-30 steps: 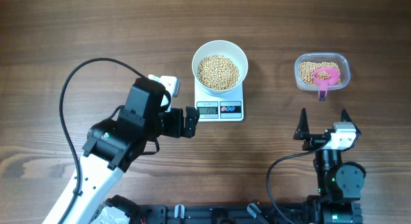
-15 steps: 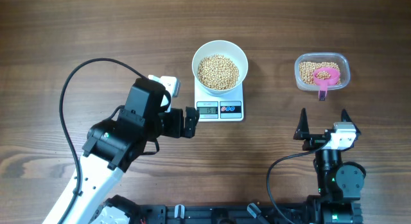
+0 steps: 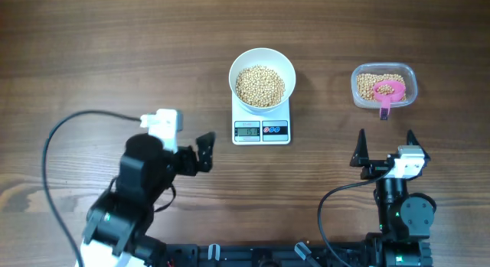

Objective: Scoop item into bowl and weigh 150g on scale

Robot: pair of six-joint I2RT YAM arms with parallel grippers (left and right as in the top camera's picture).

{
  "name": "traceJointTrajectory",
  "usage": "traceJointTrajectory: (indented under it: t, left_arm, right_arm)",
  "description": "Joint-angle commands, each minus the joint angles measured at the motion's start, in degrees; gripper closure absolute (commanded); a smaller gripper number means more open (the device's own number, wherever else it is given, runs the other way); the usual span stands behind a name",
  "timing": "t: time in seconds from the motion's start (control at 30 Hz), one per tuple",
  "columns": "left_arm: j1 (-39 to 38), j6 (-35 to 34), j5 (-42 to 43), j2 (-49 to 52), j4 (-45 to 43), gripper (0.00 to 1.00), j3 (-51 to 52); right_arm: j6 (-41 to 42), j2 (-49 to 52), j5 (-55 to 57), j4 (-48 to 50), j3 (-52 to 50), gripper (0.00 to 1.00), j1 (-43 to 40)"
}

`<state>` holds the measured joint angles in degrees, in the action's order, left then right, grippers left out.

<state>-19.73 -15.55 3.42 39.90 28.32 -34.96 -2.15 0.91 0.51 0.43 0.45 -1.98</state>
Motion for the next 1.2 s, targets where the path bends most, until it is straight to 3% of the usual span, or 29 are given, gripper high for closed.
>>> traceJointTrajectory:
  t: [0.0,0.2,0.3,0.7,0.8,0.9,1.0,1.17]
  left_arm:
    - [4.15,0.33,-2.34,-9.20,-4.76,0.00,6.91]
    - [12.41,0.33,-3.69,-27.87,-9.44,0.00,18.47]
    - [16.22,0.33,-2.84,-33.42,-15.98,0.00,22.95]
    - [18.43,0.35,-3.43,-39.76,-34.42,0.00,34.64]
    - [19.17,1.53,-4.59,-39.76,-34.95,0.00,34.64]
    - [19.28,8.48,-4.61,-39.76,-30.49,0.00,34.64]
    - [19.93,10.71,-4.61,-39.74,-24.85,0.00,34.64]
    - [20.00,18.51,-5.16,-39.76,-24.02,0.00,34.64]
  right_arm:
    - [0.68,-0.63,0.98,0.07,-0.15,0.00,-0.24]
    - [0.66,-0.63,1.01,0.07,-0.15,0.00,-0.24]
    - [0.68,-0.63,1.01,0.07,-0.15,0.00,-0.24]
    - [0.68,-0.63,1.01,0.07,-0.15,0.00,-0.24]
    - [0.70,-0.63,1.01,0.07,-0.15,0.00,-0.24]
    - [0.68,-0.63,1.01,0.07,-0.15,0.00,-0.24]
    - [0.68,-0.63,1.01,0.07,-0.15,0.00,-0.24]
    - [0.66,-0.63,1.01,0.07,-0.15,0.00,-0.24]
